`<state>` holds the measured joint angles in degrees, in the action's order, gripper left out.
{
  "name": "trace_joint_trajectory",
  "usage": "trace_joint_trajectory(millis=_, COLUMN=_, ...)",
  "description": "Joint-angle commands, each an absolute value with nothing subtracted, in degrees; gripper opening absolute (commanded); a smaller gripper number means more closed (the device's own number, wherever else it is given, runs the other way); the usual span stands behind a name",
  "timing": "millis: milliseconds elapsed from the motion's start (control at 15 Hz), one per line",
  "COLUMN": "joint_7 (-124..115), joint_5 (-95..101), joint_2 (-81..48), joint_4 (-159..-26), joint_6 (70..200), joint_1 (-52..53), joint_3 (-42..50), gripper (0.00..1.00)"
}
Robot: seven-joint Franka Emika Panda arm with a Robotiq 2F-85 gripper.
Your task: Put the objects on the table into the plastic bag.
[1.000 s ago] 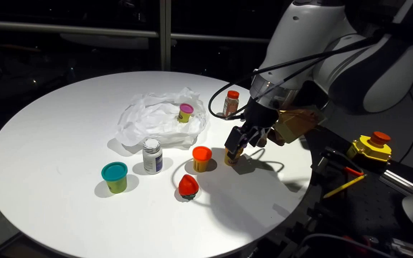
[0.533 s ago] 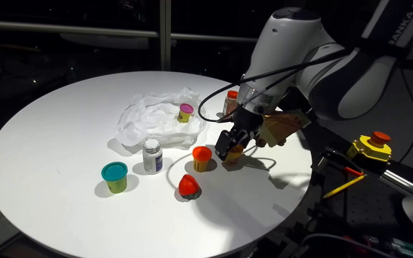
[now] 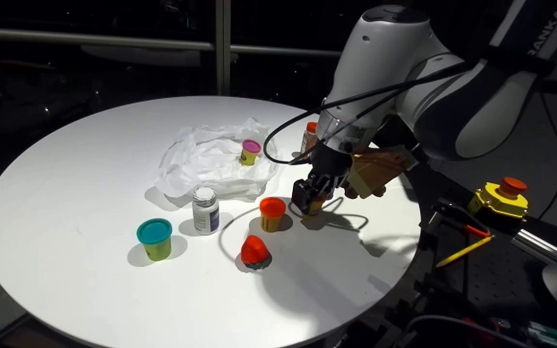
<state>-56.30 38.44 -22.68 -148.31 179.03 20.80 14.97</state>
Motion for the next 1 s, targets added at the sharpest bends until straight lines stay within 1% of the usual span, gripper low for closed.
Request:
trace_joint_trajectory(millis=0, joint_7=-57.28, joint_5=36.15, joint_2=-15.4, joint_4=-147.44, joint_6=168.38, joint_1=22.16, joint_3=13.08, gripper=0.22)
trace_joint_trajectory(millis=67, joint_7=-57.61, joint_5=35.61, joint_2=-14.34, joint_4=-145.92, joint_6=165.01, joint_1=23.0, joint_3=13.08, gripper=0.22)
trace_joint_trajectory(millis=200, joint_7=-62.24, joint_5=39.46, joint_2=-14.04, joint_4=-140.39, joint_6=159.96, joint_1=26.95, joint_3=16.48, gripper=0.22)
trace_joint_trajectory(millis=333, joint_7=-62.36, joint_5=38.63, joint_2=-16.34, joint_4=-134.77, joint_6=158.3, joint_1=26.77, joint_3=15.84, gripper=0.22)
trace_joint_trajectory(millis=533, joint_7=-57.91, joint_5=30.03, joint_2=-22.97, joint_4=-127.09, joint_6=159.93, joint_1=23.14, joint_3=13.4, gripper=0.22)
trace_joint_trajectory(millis=600, joint_7=-57.68, joint_5=28.49, joint_2=-24.99, joint_4=-124.68, joint_6=159.72, joint_1=19.61, joint_3=10.53, gripper=0.22)
trace_joint_trajectory(millis=933, joint_7=-49.59, joint_5=13.48, joint_2=-37.04, joint_4=-113.4, joint_6=158.75, joint_1=12.66, joint_3=6.65, gripper=0.22)
